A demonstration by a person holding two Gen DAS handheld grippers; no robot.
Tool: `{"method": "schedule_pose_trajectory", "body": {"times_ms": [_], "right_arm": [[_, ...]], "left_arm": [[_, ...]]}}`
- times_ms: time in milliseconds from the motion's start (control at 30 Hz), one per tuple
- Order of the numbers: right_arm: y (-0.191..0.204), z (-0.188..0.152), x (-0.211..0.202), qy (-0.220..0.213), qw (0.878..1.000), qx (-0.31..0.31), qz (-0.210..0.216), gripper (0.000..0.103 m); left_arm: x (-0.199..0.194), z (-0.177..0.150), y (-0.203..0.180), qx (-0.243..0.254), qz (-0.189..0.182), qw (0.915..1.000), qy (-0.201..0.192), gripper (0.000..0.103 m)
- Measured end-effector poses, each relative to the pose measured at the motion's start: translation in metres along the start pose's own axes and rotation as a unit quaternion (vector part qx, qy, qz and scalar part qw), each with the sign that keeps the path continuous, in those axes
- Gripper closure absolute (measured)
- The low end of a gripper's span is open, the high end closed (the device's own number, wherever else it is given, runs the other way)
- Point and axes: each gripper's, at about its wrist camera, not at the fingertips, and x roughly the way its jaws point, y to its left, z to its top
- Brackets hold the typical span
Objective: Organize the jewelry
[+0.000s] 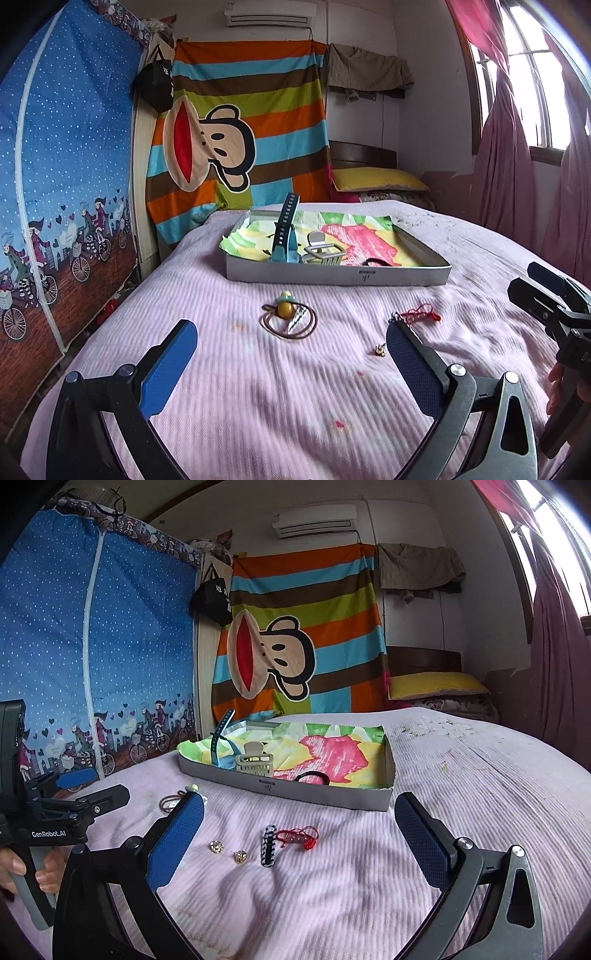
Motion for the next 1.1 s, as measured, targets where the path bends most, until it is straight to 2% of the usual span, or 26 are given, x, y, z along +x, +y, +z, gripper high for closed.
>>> {"method": "schedule_pose_trajectory", "body": {"times_ms": [267,667,733,800,867,933,1067,1100], "right_arm": [[0.000,-0.008,0.006,0.017,1.000,-0.006,-0.001,0.001],[-0.006,-0.013,0.023,0.060,0.998,-0.001,0.018,0.002],[-0.008,-0.015,0.027,0.069,0.997,0.003,0.025,0.002],[-0.009,-0.016,0.032,0.079,0.996,0.006,0.032,0.007],[-0.009,-0.018,0.037,0.092,0.995,0.008,0.039,0.022],[-0.009,-0.020,0.043,0.103,0.994,0.007,0.047,0.028],[-0.004,-0.023,0.058,0.137,0.988,0.002,0.078,0.051],[-0.003,-0.025,0.062,0.146,0.986,0.000,0.085,0.054]], "left_arm": [[0.005,-0.002,0.002,0.003,-0.006,0.9999,0.015,0.000],[0.018,-0.003,0.000,0.012,-0.038,0.9978,0.053,0.000],[0.020,-0.002,-0.001,0.014,-0.046,0.9972,0.058,0.004],[0.023,-0.002,-0.002,0.016,-0.055,0.9962,0.065,0.009],[0.027,-0.003,-0.004,0.017,-0.067,0.9946,0.077,0.015],[0.031,-0.003,-0.005,0.017,-0.080,0.9928,0.087,0.024],[0.039,-0.003,-0.010,0.019,-0.105,0.9881,0.111,0.039],[0.042,-0.002,-0.011,0.018,-0.113,0.9866,0.117,0.045]]}}
